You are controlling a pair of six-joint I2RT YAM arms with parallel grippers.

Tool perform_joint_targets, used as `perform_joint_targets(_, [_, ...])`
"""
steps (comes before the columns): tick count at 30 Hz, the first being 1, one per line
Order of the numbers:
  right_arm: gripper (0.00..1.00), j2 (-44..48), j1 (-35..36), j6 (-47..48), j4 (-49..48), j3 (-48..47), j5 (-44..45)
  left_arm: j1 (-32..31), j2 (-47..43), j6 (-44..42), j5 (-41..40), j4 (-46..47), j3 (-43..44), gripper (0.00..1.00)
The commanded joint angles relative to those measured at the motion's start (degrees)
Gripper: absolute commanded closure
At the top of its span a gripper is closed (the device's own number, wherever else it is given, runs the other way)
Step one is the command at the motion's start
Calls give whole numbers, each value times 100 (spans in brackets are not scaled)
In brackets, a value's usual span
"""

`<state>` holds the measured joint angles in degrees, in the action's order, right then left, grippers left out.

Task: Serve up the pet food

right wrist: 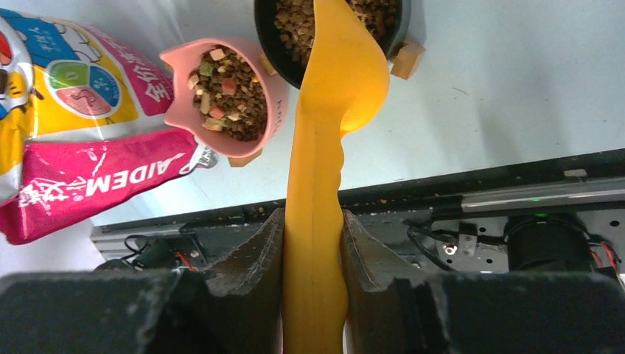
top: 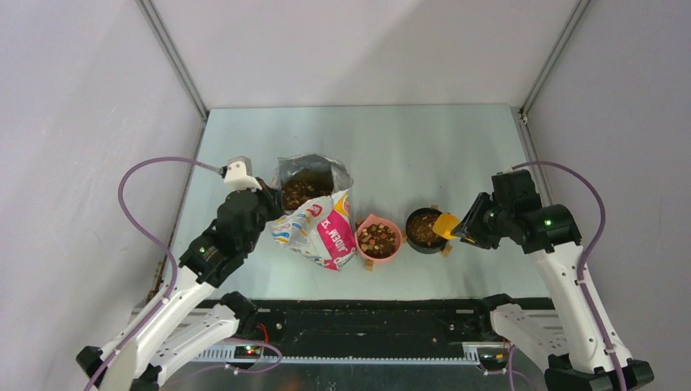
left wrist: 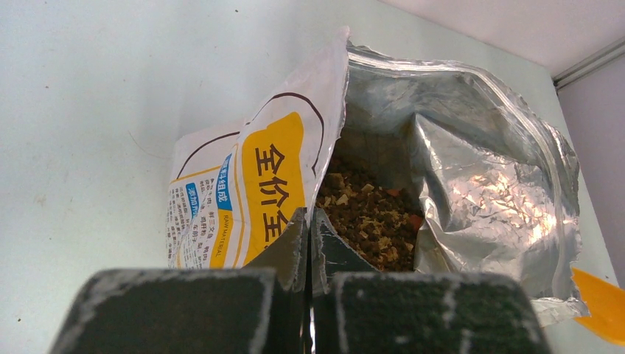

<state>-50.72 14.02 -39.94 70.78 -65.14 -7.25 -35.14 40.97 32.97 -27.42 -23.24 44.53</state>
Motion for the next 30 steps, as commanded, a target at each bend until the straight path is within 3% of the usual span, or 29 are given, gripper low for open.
perform_joint_targets(1, [100,-104,169,162,234,-269,478,-2,70,-36,-131,-105,-6,100])
perform_joint_targets(8, [100,-103,229,234,449,-487,912,-2,69,-36,-141,-106,-22,100])
perform_joint_targets(17, [100,-13,230,319,389,-576,841,-2,36,-7,-168,-110,-7,100])
perform_joint_targets(30, [100,400,212,245,-243,-216,92,0,-73,146,-268,-241,137,100])
